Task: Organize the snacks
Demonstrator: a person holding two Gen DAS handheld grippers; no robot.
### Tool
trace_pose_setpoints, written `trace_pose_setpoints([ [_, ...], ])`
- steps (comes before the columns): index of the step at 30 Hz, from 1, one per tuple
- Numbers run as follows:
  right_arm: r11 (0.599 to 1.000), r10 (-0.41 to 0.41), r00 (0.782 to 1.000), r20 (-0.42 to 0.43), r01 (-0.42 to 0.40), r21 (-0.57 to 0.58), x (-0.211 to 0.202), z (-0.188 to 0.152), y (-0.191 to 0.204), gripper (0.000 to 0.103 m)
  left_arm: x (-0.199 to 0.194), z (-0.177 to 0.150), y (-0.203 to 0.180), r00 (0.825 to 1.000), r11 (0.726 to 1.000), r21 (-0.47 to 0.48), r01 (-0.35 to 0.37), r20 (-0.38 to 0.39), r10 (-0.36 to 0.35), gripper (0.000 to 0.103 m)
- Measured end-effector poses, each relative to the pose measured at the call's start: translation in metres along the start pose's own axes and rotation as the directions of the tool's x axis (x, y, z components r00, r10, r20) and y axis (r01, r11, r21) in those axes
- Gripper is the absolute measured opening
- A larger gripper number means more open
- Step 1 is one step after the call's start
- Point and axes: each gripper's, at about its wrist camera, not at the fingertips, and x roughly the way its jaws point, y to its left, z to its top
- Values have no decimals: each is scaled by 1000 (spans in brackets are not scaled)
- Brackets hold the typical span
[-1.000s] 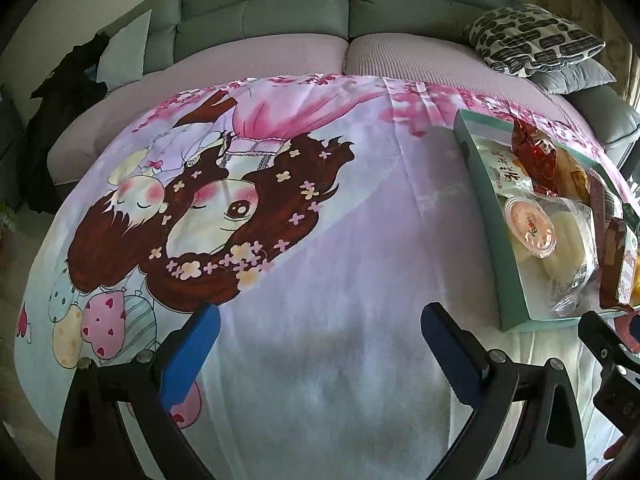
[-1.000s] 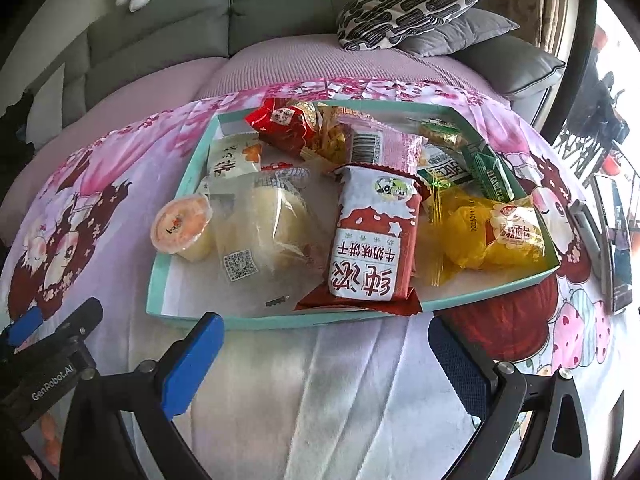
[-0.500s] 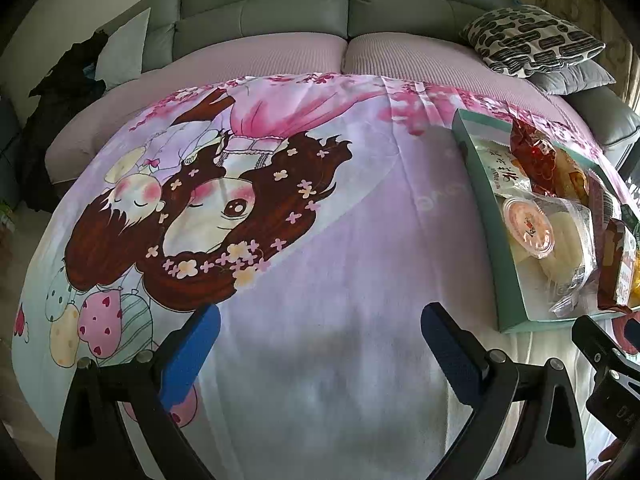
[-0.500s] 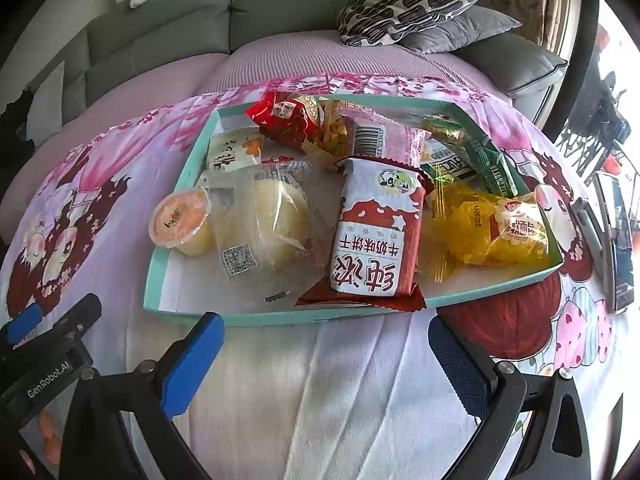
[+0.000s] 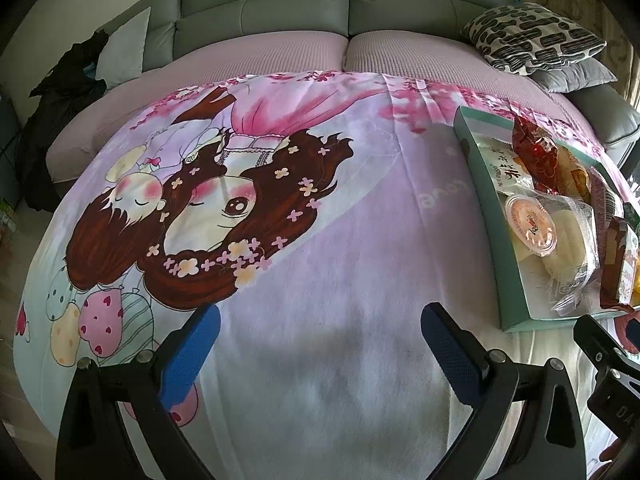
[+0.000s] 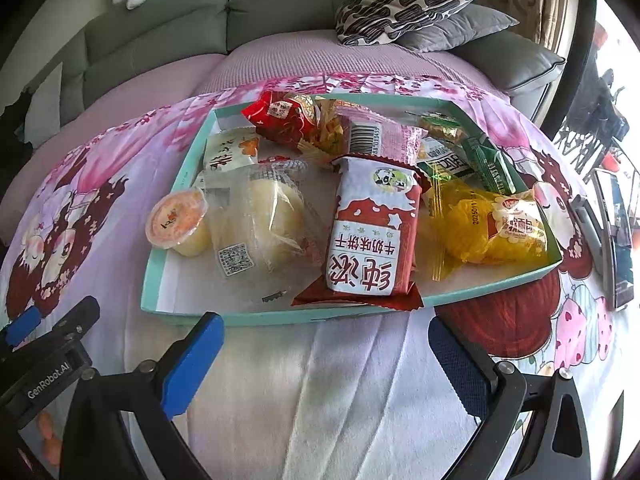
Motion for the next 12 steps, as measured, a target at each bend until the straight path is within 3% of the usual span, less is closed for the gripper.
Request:
trace_pose_setpoints([
  [12,1000,2,1000,-1,-2,5,0,0,-1,103,-2,0,-1,999,999,6,-38,16,38,100],
])
